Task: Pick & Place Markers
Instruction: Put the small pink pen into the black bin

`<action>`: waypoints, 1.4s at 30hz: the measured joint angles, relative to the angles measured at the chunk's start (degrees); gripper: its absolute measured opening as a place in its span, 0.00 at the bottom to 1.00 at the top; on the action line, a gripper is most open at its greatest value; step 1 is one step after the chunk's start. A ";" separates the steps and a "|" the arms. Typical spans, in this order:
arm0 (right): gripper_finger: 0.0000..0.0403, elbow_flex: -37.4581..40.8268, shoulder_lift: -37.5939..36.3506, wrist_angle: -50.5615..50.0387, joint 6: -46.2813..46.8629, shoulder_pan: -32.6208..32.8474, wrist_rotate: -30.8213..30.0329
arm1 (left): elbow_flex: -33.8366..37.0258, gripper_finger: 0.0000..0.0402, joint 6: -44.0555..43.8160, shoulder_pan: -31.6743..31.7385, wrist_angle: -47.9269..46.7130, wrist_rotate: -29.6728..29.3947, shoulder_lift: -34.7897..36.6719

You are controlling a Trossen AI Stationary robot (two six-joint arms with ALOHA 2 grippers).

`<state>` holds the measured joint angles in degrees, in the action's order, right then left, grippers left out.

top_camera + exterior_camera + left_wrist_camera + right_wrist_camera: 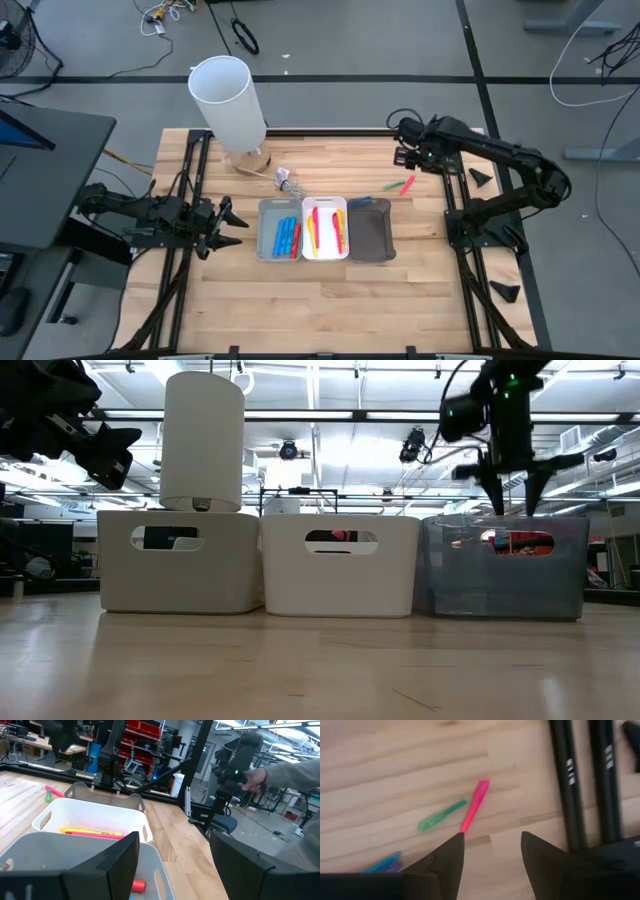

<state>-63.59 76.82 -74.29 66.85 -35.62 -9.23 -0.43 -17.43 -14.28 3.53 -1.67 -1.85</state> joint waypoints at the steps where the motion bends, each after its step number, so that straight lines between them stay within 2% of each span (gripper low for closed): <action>1: 0.49 1.96 0.00 1.67 0.80 0.01 0.28 | 0.00 0.62 0.00 0.00 0.00 0.00 0.00; 8: 0.49 13.60 0.00 15.65 5.71 0.02 3.67 | 0.00 0.62 0.00 0.02 0.00 0.00 0.00; 14: 0.49 20.22 1.01 26.00 9.12 0.07 6.04 | 0.00 0.62 0.00 0.01 0.01 0.00 0.00; 25: 0.49 20.07 12.84 29.50 6.30 0.07 6.84 | 0.00 0.62 0.00 0.02 -0.01 0.01 -0.02; 32: 0.48 19.97 14.16 29.88 6.21 0.13 5.96 | 0.00 0.62 0.00 0.02 0.00 0.02 -0.02; 36: 0.42 20.01 14.21 30.09 6.21 0.13 5.85 | 0.00 0.62 0.00 0.02 0.02 0.02 -0.02; 42: 0.20 20.04 14.29 30.32 6.18 0.13 6.08 | 0.00 0.62 0.00 0.02 0.02 0.02 -0.02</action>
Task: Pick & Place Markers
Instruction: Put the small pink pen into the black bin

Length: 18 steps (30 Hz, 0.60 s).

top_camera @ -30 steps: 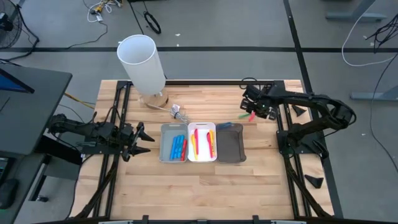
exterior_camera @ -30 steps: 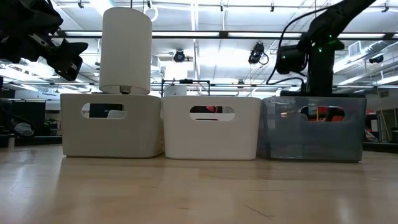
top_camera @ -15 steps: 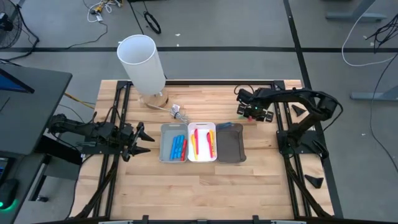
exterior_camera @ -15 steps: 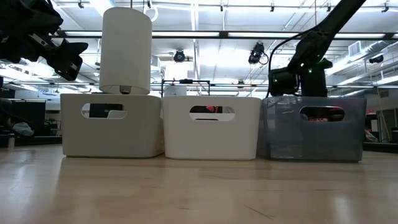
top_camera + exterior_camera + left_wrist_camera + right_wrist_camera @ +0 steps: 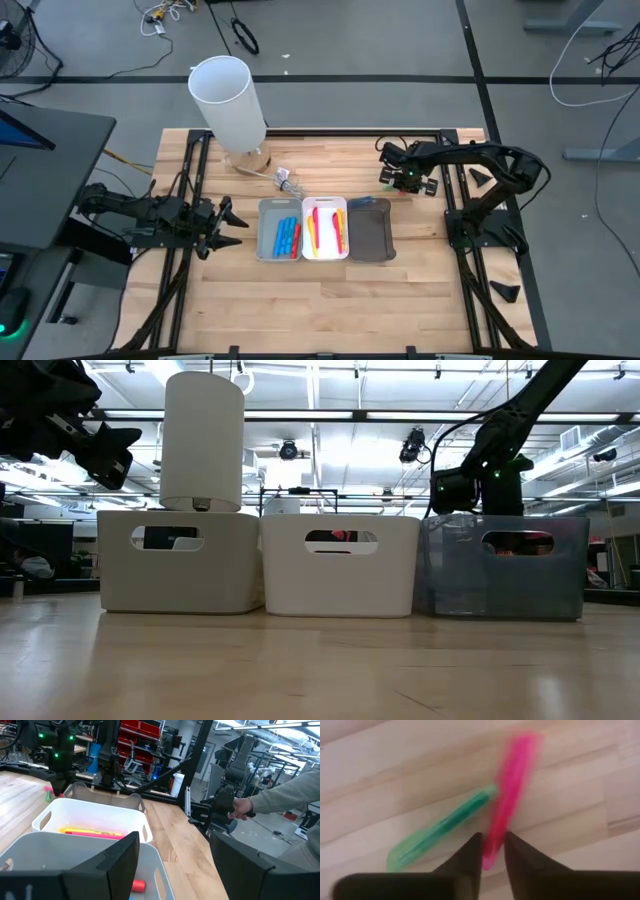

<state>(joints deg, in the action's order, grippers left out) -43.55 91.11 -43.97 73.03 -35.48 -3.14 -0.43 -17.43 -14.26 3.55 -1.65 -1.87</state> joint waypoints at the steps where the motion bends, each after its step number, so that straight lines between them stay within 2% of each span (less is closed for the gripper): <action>1: 0.16 0.00 0.00 -0.04 -0.02 0.00 -0.08 | 0.00 0.62 0.00 0.00 0.00 0.00 0.00; 4: 0.06 0.00 0.01 -0.30 -1.22 0.08 -0.44 | 0.00 0.62 0.00 0.00 0.00 0.00 0.00; 6: 0.03 0.00 0.02 -0.79 -1.76 0.58 -1.03 | 0.00 0.62 0.00 0.00 -0.02 0.00 0.00; 13: 0.08 0.30 -0.88 -6.33 -3.51 3.27 -3.61 | 0.00 0.62 0.00 0.00 -0.02 0.00 0.00; 15: 0.08 0.69 -2.18 -10.58 -3.52 4.36 -4.21 | 0.00 0.62 0.00 0.00 0.00 0.00 0.00; 18: 0.07 0.25 -5.13 -11.83 -3.44 5.84 -5.88 | 0.00 0.62 0.01 0.00 -0.02 0.00 0.00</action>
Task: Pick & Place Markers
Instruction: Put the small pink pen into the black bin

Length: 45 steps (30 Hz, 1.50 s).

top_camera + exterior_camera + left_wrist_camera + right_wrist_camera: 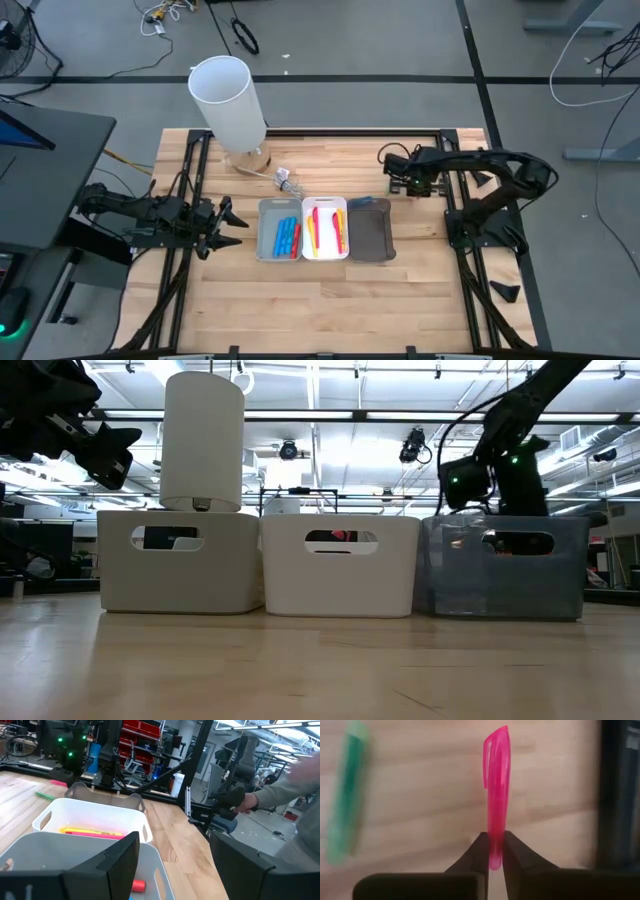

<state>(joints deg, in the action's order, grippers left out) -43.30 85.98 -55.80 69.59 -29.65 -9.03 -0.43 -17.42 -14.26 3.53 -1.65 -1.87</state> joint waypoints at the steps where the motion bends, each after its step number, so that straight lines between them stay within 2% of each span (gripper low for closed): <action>1: 0.07 0.13 -1.08 -1.38 -0.06 0.58 -0.03 | 0.00 0.62 0.00 0.00 0.01 0.00 0.00; 13: 0.06 0.08 -16.13 -4.60 2.20 7.78 0.81 | 0.00 0.62 -0.01 0.00 0.02 0.00 0.00; 18: 0.06 -0.59 -18.62 -7.22 4.74 10.55 2.21 | 0.00 0.62 0.01 0.00 0.00 0.00 0.00; 24: 0.06 -6.72 -17.88 -15.17 6.48 13.20 2.42 | 0.00 0.62 -0.01 0.00 0.00 -0.01 0.00; 33: 0.07 -22.42 -12.28 -27.36 11.67 19.86 4.71 | 0.00 0.62 -0.01 0.00 0.00 0.00 0.00; 45: 0.07 -37.69 -0.71 -28.29 21.76 31.60 10.17 | 0.00 0.62 -0.01 0.00 0.00 0.00 0.00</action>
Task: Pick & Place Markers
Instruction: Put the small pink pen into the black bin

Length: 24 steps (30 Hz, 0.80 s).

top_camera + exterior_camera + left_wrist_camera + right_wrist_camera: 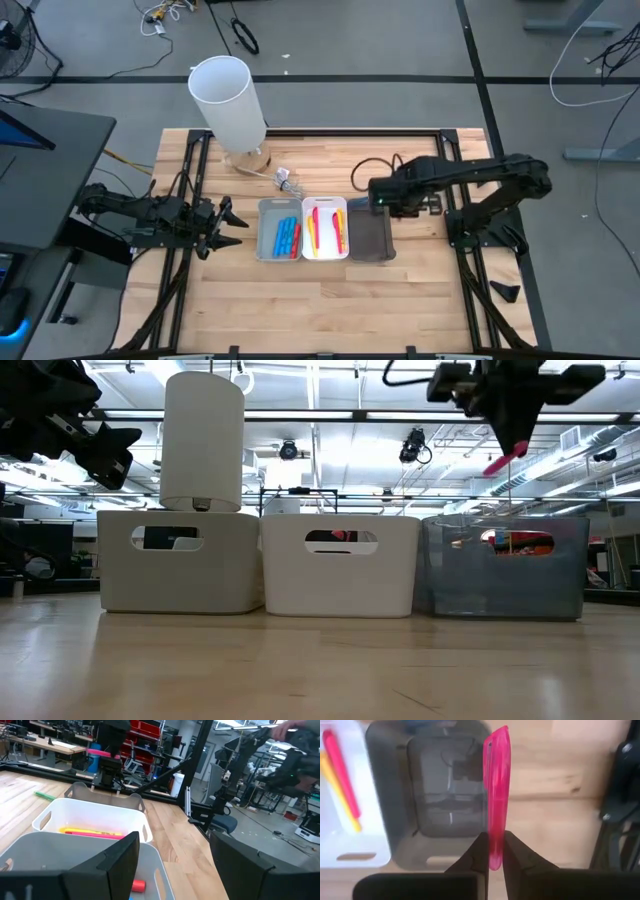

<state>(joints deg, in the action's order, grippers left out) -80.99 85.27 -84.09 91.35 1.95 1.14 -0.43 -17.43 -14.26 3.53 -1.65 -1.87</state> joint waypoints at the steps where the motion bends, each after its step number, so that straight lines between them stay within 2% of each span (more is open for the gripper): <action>1: 0.07 -0.73 0.66 0.02 1.27 1.11 0.01 | 0.00 0.62 0.00 0.00 0.00 0.00 0.00; 6: 0.07 -4.06 3.47 -0.04 7.02 5.76 0.75 | 0.00 0.62 0.00 -0.01 0.00 0.00 0.00; 11: 0.07 -7.26 6.22 -0.06 8.92 8.41 1.53 | 0.00 0.62 0.00 0.00 -0.02 0.00 0.00; 24: 0.07 -7.01 7.17 0.75 5.24 7.01 1.31 | 0.00 0.62 0.00 0.00 -0.04 0.00 0.00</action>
<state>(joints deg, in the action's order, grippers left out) -88.00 92.45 -83.34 96.59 8.96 2.46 -0.43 -17.43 -14.26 3.49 -1.65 -1.87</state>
